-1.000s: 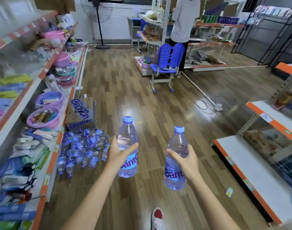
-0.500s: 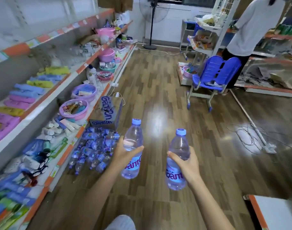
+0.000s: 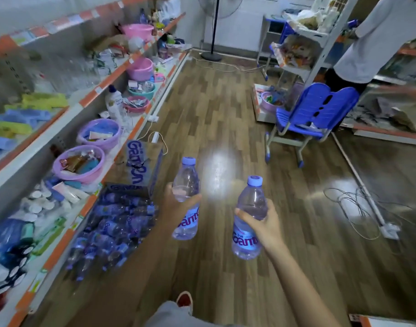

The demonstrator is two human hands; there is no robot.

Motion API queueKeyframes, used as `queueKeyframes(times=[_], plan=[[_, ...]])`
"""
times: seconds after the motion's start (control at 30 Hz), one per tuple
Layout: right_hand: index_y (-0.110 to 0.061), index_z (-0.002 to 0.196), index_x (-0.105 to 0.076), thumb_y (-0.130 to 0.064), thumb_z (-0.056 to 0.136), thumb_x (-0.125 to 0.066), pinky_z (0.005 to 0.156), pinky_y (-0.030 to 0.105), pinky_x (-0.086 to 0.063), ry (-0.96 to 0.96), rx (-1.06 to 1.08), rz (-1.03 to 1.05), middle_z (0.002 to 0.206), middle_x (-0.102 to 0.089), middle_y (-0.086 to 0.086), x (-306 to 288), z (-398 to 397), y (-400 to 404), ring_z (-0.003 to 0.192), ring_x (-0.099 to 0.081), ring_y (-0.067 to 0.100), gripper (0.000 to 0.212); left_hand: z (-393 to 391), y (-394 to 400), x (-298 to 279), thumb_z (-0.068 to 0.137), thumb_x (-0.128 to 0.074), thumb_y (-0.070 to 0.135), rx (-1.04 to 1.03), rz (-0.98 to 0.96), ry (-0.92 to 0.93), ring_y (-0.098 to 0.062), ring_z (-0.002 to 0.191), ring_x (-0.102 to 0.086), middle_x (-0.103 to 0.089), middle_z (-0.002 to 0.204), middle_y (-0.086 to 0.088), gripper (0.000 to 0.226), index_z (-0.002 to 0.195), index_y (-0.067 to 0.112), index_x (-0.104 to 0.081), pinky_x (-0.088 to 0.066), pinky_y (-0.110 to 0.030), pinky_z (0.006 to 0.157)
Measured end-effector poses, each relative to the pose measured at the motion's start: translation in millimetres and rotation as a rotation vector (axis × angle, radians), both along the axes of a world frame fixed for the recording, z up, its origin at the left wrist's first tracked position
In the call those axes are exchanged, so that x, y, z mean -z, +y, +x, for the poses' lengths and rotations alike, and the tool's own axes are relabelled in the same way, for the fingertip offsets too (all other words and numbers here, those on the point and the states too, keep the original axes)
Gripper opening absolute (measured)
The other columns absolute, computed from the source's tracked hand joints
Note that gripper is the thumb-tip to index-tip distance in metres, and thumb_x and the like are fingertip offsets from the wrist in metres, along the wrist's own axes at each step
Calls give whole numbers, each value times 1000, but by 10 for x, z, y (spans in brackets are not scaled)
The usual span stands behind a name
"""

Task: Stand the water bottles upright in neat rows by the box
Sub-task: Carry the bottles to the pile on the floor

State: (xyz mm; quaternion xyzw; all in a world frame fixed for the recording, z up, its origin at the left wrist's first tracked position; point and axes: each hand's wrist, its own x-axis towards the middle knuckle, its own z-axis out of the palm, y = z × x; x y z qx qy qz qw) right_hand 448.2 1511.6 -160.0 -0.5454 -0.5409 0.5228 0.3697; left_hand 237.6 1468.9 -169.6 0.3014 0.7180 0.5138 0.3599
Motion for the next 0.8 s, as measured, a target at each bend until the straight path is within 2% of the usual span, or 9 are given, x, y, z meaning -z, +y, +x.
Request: queueKeyframes(times=[0.07,0.13,0.23,0.33,0.43,0.53,0.6,0.7,0.8], plan=[[-22,93,-52,-15,64,-85,58,14,-50,7,33,8,89,-65,-4,33,-22,289,67,-65,1,44,-59,301,18,62,-79,39,16,-33,25,-22,81,-65,-59,86,4,57,101,24,-41,-54,-36,72],[-17,99,-52,-12,67,-82,55,10,-49,-6,57,-4,89,-63,-4,76,-38,532,62,-64,-5,44,-100,537,13,47,-73,59,25,-94,98,-25,88,-64,-61,94,0,82,112,19,-43,-54,-44,81],[-15,104,-51,-12,68,-81,57,13,-50,1,43,-6,89,-63,-5,126,-85,908,68,-65,1,47,-117,897,33,36,-64,72,40,-140,120,-24,91,-63,-61,100,-1,102,120,17,-42,-52,-46,86],[-20,99,-51,-10,67,-82,61,16,-51,0,1,1,89,-64,-5,172,-156,1359,77,-65,10,45,-113,1278,74,38,-67,68,51,-153,102,-14,87,-60,-60,94,7,95,113,15,-43,-49,-37,83],[-22,93,-53,-17,60,-86,69,29,-52,-3,-89,-11,88,-66,0,229,-267,1906,78,-66,18,47,-141,1661,203,36,-65,75,-31,-111,101,-18,93,-64,-66,102,0,101,111,7,-55,-51,-36,83],[-9,94,-54,-33,54,-79,69,32,-47,18,-189,-73,81,-61,2,276,-380,2505,67,-61,12,54,-128,2033,276,36,-67,69,-147,-100,54,-21,93,-61,-63,102,-6,92,103,7,-55,-51,-40,84],[-9,101,-54,-43,50,-77,70,33,-48,-73,-332,-53,85,-62,-1,307,-425,2910,70,-62,7,65,-116,2249,324,37,-70,62,-260,-81,-6,-24,93,-60,-62,99,-12,86,98,4,-52,-48,-40,87],[-16,97,-56,-50,51,-80,67,37,-55,-172,-484,-45,86,-67,3,362,-442,3398,77,-68,19,62,-52,2449,314,47,-78,50,-389,-86,-103,-22,89,-58,-58,88,-5,58,87,19,-48,-47,-35,84],[-24,83,-52,-41,57,-82,62,32,-50,-230,-588,-42,81,-63,2,361,-631,3800,72,-63,17,44,16,2532,306,51,-84,41,-543,-99,-113,-18,91,-59,-61,94,-2,58,88,27,-41,-44,-27,77]])
